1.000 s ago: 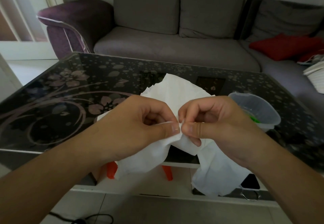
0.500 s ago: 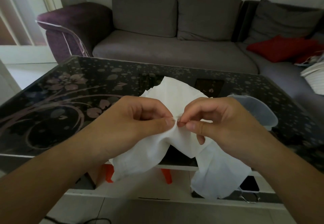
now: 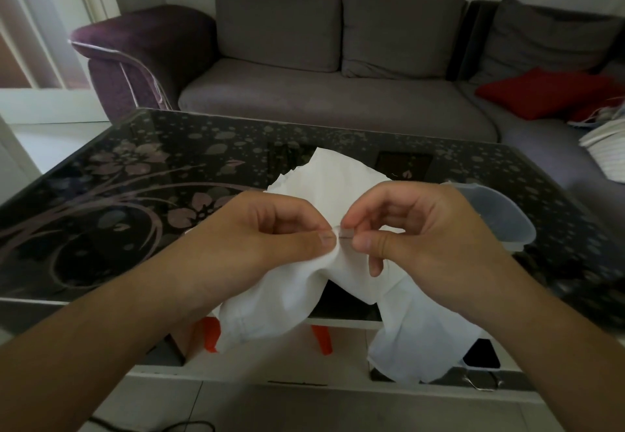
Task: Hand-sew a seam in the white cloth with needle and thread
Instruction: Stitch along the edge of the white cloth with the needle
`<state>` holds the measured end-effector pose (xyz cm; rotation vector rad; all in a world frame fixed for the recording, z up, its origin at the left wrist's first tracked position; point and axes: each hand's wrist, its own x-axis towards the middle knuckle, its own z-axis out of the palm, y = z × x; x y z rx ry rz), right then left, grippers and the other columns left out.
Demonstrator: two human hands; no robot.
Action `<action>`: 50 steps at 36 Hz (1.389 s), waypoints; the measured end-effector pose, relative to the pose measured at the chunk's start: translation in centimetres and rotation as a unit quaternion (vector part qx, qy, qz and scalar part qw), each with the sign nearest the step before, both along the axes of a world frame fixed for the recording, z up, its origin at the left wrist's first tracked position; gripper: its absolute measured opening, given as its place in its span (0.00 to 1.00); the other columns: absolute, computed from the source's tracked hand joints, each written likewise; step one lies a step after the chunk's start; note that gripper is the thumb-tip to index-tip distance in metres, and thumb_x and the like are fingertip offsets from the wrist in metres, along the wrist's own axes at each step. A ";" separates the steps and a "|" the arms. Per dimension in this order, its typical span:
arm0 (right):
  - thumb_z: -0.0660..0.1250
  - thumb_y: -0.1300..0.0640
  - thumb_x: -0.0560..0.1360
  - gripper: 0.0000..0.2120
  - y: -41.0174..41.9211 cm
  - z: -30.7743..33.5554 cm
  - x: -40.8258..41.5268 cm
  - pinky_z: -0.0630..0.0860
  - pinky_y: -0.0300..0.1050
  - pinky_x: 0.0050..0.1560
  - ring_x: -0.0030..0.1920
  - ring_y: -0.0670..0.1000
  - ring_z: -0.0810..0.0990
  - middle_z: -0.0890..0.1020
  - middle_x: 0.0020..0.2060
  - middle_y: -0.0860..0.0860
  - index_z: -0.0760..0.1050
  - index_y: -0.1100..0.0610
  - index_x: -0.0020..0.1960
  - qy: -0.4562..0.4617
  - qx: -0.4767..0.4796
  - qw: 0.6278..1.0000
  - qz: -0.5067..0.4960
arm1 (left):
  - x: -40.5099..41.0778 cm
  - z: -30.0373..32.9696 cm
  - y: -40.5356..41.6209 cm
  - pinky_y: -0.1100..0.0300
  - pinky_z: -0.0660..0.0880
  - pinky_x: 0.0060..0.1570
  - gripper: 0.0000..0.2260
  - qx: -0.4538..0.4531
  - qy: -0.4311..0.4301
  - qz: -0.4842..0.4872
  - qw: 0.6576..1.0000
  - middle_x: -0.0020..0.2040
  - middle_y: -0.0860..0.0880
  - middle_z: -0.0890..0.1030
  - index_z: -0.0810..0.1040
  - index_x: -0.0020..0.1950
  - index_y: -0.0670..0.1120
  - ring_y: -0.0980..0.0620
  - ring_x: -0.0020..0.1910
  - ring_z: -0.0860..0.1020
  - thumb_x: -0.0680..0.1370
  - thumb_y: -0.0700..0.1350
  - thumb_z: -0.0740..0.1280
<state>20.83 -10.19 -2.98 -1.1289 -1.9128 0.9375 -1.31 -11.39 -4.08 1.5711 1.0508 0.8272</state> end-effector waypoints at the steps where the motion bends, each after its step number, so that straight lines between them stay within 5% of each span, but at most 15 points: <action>1: 0.75 0.68 0.74 0.11 0.0 0.1 0.1 0.84 0.47 0.40 0.37 0.50 0.84 0.85 0.40 0.48 0.85 0.51 0.46 -0.001 -0.005 1.000 0.000 | 0.0 0.0 0.0 0.57 0.76 0.50 0.05 -0.004 -0.004 0.003 1.000 0.45 0.50 0.88 0.88 0.45 0.51 0.53 0.46 0.85 0.76 0.48 0.72; 11: 0.74 0.72 0.73 0.14 -0.3 0.3 -0.4 0.83 0.41 0.42 0.39 0.46 0.84 0.85 0.39 0.46 0.85 0.53 0.45 0.000 -0.011 1.000 -0.011 | -0.1 0.0 0.1 0.60 0.76 0.48 0.05 -0.011 -0.009 0.003 1.000 0.44 0.51 0.87 0.88 0.45 0.50 0.55 0.46 0.84 0.75 0.48 0.72; 16: 0.74 0.74 0.72 0.15 -0.7 0.0 -1.0 0.84 0.42 0.45 0.40 0.49 0.85 0.85 0.37 0.49 0.85 0.54 0.45 0.021 -0.005 1.000 -0.002 | 0.2 -0.6 0.2 0.50 0.78 0.57 0.05 -0.022 0.021 0.001 1.000 0.48 0.50 0.88 0.89 0.46 0.52 0.49 0.51 0.85 0.73 0.51 0.78; 22: 0.74 0.68 0.74 0.15 -0.8 -0.2 -1.1 0.83 0.47 0.51 0.48 0.47 0.84 0.85 0.42 0.44 0.84 0.47 0.47 -0.027 0.019 0.999 -0.002 | 0.2 -1.1 0.5 0.49 0.78 0.56 0.09 -0.044 0.012 0.015 0.999 0.47 0.48 0.88 0.89 0.47 0.51 0.48 0.50 0.85 0.72 0.53 0.73; 28: 0.75 0.62 0.75 0.12 -0.8 -0.1 -1.4 0.79 0.51 0.57 0.57 0.48 0.81 0.85 0.50 0.43 0.85 0.45 0.51 -0.030 0.052 0.998 0.018 | 0.4 -0.8 0.3 0.40 0.74 0.69 0.12 -0.042 0.031 0.019 0.998 0.53 0.47 0.88 0.89 0.51 0.50 0.47 0.58 0.84 0.73 0.54 0.72; 35: 0.74 0.64 0.74 0.09 -0.8 -0.7 -2.0 0.81 0.53 0.58 0.50 0.48 0.84 0.87 0.42 0.45 0.86 0.50 0.43 0.047 0.005 0.999 -0.019 | 0.3 -0.6 0.2 0.40 0.75 0.69 0.06 -0.032 0.034 0.021 0.999 0.50 0.47 0.88 0.89 0.49 0.49 0.46 0.56 0.85 0.77 0.49 0.75; 43: 0.72 0.66 0.73 0.06 -0.7 -0.5 -1.3 0.76 0.28 0.47 0.46 0.42 0.85 0.88 0.41 0.47 0.86 0.58 0.45 0.170 -0.061 0.983 -0.028 | 0.6 -0.7 0.3 0.42 0.77 0.66 0.11 -0.042 0.035 0.021 0.998 0.49 0.49 0.88 0.88 0.48 0.50 0.47 0.53 0.85 0.73 0.54 0.72; 50: 0.71 0.57 0.69 0.06 -0.4 -0.7 -1.2 0.80 0.42 0.57 0.51 0.51 0.86 0.88 0.44 0.53 0.86 0.54 0.43 0.233 -0.049 0.971 -0.031 | 0.5 -0.3 0.1 0.50 0.77 0.57 0.05 -0.041 0.048 0.031 0.998 0.46 0.51 0.87 0.88 0.45 0.50 0.51 0.49 0.84 0.79 0.47 0.73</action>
